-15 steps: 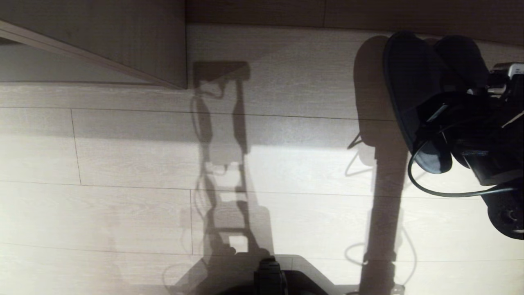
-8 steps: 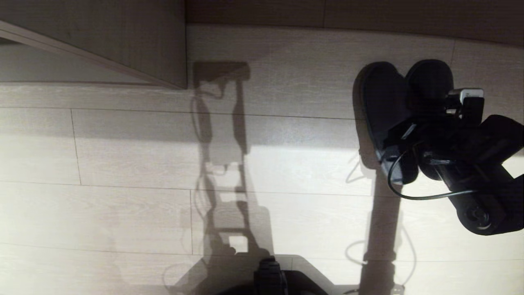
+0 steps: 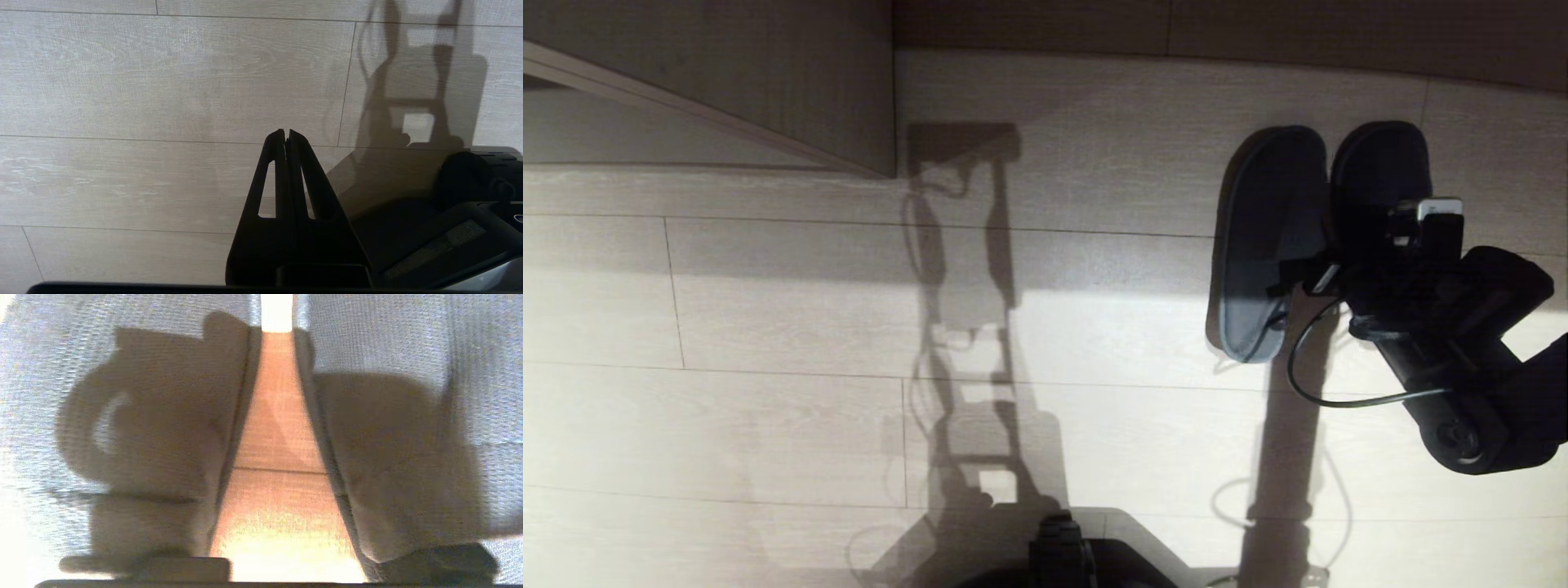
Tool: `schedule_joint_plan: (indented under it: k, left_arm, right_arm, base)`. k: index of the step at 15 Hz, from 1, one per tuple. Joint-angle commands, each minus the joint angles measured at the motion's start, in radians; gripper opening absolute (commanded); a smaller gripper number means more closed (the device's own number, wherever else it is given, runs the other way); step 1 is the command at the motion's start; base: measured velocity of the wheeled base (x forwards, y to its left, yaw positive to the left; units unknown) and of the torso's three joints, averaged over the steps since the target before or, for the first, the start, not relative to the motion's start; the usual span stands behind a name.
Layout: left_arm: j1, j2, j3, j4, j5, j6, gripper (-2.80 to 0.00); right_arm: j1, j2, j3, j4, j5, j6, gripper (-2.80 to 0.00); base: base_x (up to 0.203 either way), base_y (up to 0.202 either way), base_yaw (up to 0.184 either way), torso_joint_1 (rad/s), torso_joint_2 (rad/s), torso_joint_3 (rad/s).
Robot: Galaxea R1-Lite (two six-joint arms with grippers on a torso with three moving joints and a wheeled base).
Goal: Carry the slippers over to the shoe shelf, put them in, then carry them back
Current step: Place the slippers on the floor
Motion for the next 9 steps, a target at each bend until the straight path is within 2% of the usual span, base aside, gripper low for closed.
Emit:
schedule_joint_plan:
  k: [1, 9]
  left_arm:
    - [0.001, 0.000, 0.000, 0.000, 0.000, 0.000, -2.80]
    - [0.000, 0.000, 0.000, 0.001, 0.000, 0.001, -2.80]
  right_arm:
    - [0.001, -0.007, 0.023, -0.001, 0.000, -0.004, 0.00]
    - [0.002, -0.136, 0.121, 0.007, 0.000, -0.007, 0.00]
  base:
    - [0.000, 0.000, 0.000, 0.000, 0.00, 0.000]
    - [0.000, 0.000, 0.000, 0.000, 0.00, 0.000]
